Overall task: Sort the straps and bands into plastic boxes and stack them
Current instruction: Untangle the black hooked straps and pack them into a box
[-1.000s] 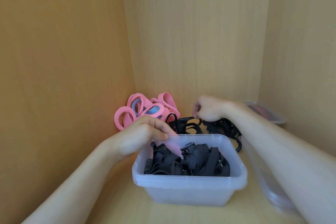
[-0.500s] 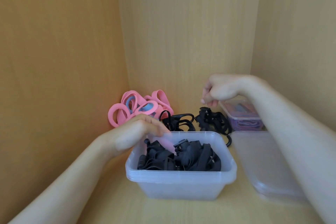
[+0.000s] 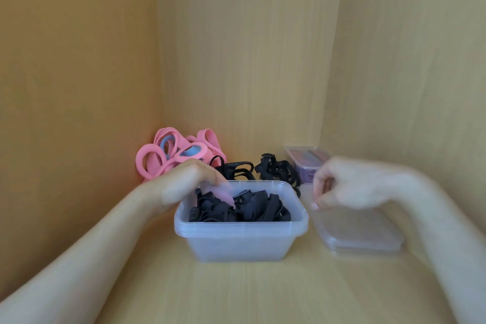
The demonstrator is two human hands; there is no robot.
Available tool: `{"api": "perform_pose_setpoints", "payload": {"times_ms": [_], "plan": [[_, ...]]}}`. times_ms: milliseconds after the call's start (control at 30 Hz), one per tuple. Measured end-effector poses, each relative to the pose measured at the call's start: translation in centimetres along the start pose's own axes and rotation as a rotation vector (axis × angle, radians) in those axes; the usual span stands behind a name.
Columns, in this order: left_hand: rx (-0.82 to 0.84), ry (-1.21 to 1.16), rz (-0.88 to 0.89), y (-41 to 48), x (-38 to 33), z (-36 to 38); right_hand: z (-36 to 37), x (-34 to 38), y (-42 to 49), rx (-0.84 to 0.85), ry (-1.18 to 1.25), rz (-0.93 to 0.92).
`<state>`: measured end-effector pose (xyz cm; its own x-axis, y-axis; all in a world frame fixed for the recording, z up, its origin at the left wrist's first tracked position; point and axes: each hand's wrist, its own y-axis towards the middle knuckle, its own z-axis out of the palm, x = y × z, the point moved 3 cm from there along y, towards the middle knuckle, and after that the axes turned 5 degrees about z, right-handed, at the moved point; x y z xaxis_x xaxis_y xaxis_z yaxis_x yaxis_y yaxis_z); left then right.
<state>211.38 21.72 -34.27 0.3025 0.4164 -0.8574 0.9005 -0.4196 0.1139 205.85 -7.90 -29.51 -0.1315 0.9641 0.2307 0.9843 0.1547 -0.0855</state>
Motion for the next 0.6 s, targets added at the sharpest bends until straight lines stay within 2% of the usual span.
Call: {"api": "perform_pose_setpoints", "payload": {"times_ms": [100, 333, 500, 600], "plan": [[-0.072, -0.028, -0.076, -0.1, 0.0, 0.2, 2.2, -1.6, -1.9, 0.038, 0.011, 0.036], [-0.25, -0.171, -0.198, -0.5, -0.8, 1.5, 4.0, -3.7, -1.8, -0.063, 0.077, 0.014], [-0.321, -0.274, -0.217, -0.5, -1.6, 1.6, 4.3, -4.1, -1.7, -0.111, 0.031, 0.027], [-0.273, -0.36, -0.234, -0.4, -1.8, 2.0, 4.7, -4.0, -1.6, -0.17, -0.013, 0.022]]}}
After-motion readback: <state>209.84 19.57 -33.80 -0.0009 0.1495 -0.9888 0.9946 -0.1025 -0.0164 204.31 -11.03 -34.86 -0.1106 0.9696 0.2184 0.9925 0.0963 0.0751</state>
